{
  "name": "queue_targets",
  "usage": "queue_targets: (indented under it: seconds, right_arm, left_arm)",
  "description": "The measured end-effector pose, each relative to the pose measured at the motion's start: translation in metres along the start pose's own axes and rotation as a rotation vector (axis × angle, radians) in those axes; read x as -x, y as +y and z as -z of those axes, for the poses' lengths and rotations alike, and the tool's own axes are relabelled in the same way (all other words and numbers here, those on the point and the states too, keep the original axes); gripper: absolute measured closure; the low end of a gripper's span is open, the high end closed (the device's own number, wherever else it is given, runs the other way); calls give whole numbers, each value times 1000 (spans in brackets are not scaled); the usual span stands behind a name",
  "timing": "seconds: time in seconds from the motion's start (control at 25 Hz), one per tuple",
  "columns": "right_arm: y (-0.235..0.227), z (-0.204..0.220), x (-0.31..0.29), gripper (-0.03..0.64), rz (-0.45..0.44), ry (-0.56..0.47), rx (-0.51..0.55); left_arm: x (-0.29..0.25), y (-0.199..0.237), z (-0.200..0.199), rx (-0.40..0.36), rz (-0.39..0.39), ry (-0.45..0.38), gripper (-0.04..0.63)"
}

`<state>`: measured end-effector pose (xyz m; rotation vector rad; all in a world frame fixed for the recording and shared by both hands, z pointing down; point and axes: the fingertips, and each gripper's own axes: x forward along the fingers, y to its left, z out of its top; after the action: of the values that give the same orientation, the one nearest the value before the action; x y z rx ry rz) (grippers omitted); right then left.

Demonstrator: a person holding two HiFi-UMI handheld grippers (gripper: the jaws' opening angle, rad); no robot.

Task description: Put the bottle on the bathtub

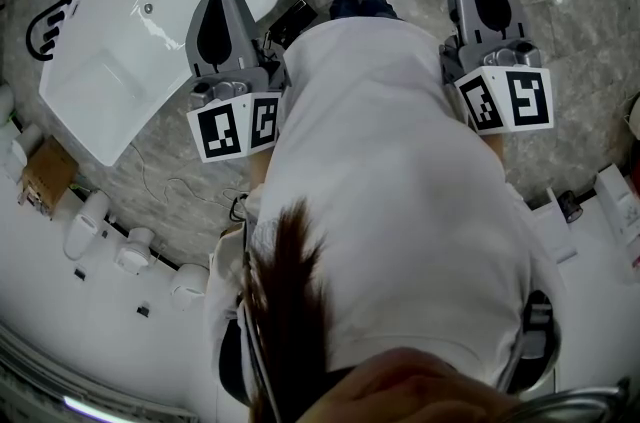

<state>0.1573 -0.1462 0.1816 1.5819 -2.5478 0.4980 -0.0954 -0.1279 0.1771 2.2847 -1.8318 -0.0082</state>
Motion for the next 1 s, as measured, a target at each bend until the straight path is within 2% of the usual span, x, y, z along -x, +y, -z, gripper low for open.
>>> queue_targets:
  seconds: [1.0]
  right_arm:
    - [4,4,4,604,8,-5,6]
  left_arm:
    - [0,-4,3,-18,26,5,581]
